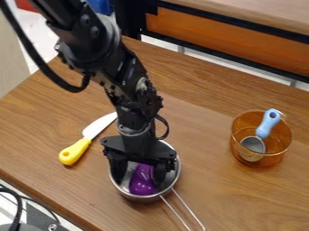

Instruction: Move the violet object in the silver pot before the yellow knife

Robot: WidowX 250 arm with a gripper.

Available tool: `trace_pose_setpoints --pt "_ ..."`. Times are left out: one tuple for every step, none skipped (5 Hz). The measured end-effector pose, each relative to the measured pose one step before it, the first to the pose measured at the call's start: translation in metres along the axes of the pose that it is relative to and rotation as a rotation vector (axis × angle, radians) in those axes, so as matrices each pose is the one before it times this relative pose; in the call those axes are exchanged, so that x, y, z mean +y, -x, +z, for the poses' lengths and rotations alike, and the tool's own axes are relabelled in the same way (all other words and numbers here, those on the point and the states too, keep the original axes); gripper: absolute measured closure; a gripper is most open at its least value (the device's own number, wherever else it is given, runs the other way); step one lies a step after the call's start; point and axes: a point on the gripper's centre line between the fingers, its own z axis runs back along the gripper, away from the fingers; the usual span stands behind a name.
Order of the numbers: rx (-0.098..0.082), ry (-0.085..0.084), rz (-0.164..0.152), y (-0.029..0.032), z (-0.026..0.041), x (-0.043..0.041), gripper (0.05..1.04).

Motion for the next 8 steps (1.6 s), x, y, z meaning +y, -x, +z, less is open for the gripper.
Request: trace_pose_setpoints --pt "-0.0251 -0.0086 0.0003 -0.00349 -0.00495 -0.00109 0.085" --pt "-0.0231 -0.0053 -0.0129 -0.00263 -0.00179 -0.00022 0.084" --pt "-0.0044 0.0014 -0.003 0.00007 -0.00026 -0.00034 0.121" --pt "0.0065 0.0134 0.02 0.00098 -0.00002 0.00075 0.343" --pt "0.0083 0.0063 -0.0078 0.00121 0.0014 0.0006 0.485" --pt "0.0175 0.0004 -0.0163 0.00458 0.00165 0.00139 0.485" --pt "0.0073 0.0217 0.0204 0.0001 0.01062 0.00097 0.485" --pt "0.0004 0.0298 0.0086 -0.00368 0.01563 -0.00067 0.485"
